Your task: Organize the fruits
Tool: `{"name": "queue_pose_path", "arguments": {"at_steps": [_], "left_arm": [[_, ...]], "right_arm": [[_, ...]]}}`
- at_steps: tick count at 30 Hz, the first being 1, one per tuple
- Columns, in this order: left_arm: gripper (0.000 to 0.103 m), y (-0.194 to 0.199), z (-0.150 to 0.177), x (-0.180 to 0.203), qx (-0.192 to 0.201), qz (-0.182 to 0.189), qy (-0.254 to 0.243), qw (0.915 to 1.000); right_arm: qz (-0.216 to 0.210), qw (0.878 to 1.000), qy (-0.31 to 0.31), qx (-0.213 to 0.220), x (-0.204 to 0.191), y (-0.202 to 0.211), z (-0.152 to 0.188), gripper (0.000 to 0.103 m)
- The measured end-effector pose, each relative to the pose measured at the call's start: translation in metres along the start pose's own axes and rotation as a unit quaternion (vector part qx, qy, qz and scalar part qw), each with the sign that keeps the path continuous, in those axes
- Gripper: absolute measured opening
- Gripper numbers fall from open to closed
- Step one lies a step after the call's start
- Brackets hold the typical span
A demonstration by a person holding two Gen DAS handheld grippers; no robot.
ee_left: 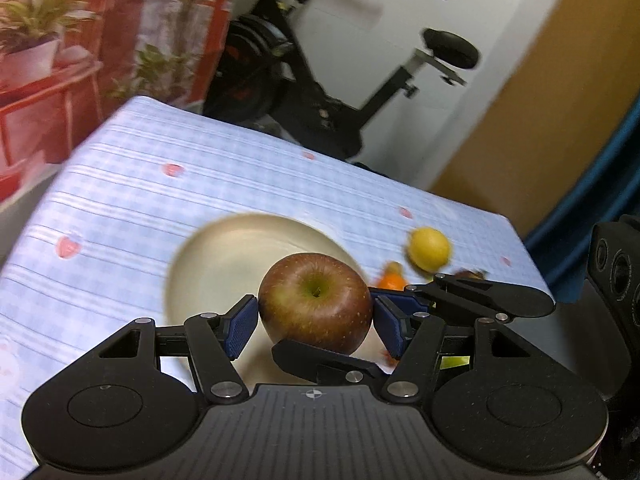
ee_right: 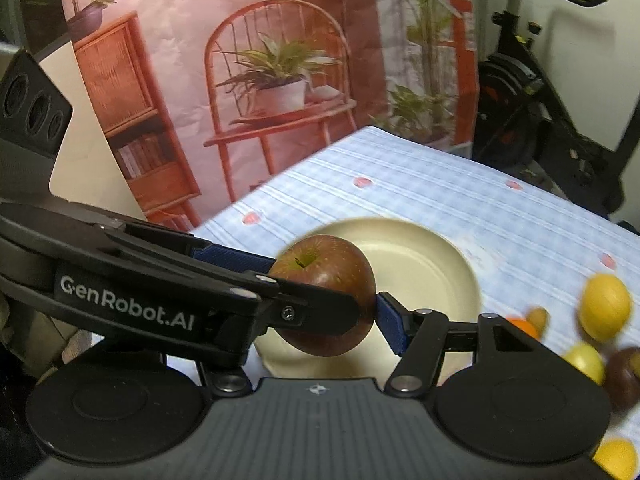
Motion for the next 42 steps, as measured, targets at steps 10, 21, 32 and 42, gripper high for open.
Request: {"name": "queue_pose_path", "arguments": {"at_steps": [10,21,32,42], "left_arm": [[0.065,-0.022,-0.026,-0.038,0.002,-0.037,0.017,0.9992],[0.065,-0.029,-0.021,-0.048,0.001,-0.06,-0.002,0.9982],[0.067,-0.013,-0.021,-0.04,0.032,-0.084,-0.019,0.9958],[0.067,0.022,-0.013,-0.004,0.067,-0.083,-0.053,0.9929]], "right_arm": [[-0.03,0.999,-0.03,-0.028,0.005,-0.069,-0.016,0.063],[-0.039,0.997,-0.05,-0.042,0.003,-0.089,-0.005,0.063],[-0.022,0.997,-0.051,-0.045,0.008,-0.075,-0.007,0.077],[0.022,0.998,-0.05,0.016,0.041,0.018,0.01,0.077]]}}
Point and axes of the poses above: each gripper's, at about its wrist camera, not at the fingertips, and y roughly against the way its jaws point, x to its right, z to its underside, the point moved 4 cm from there along -y, roughly the way its jaws point, and after that the axes turned 15 degrees about y, right-handed, at the moved point
